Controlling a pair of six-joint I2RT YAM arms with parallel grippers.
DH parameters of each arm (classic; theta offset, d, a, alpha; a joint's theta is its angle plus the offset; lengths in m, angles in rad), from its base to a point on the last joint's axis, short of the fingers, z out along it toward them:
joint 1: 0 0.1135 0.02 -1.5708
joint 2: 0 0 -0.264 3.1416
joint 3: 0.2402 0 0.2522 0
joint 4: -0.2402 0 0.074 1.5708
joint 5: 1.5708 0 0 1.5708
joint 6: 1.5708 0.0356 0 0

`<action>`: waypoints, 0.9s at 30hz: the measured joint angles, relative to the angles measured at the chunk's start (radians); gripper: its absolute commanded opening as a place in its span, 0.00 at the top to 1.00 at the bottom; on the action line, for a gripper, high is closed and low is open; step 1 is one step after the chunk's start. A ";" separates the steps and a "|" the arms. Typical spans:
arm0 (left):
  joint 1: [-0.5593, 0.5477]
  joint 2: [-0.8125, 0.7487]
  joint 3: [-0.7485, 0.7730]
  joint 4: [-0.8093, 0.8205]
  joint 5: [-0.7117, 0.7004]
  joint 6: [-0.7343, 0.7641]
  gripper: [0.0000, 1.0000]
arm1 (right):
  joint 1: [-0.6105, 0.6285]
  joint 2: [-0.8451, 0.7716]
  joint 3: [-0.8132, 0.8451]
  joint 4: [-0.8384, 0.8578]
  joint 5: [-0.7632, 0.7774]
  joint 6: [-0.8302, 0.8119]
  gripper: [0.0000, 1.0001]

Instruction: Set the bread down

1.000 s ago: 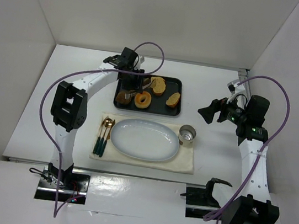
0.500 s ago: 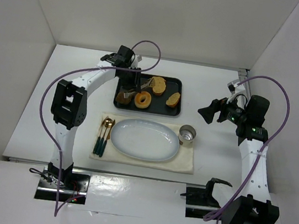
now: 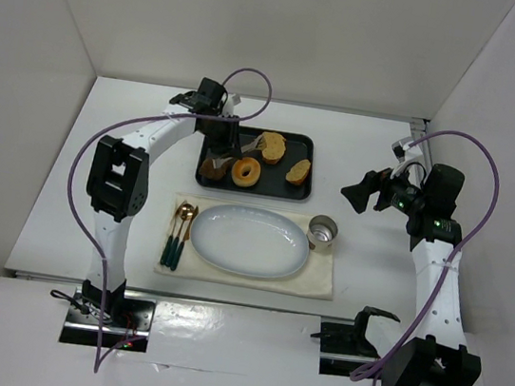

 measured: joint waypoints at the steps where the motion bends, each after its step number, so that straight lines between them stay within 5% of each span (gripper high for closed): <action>1: 0.000 0.000 -0.004 0.003 0.005 -0.002 1.00 | 0.000 0.000 0.000 0.000 0.002 0.000 0.00; 27: 0.010 -0.155 -0.122 0.042 0.043 -0.020 1.00 | 0.000 0.000 0.000 0.000 0.003 0.000 0.00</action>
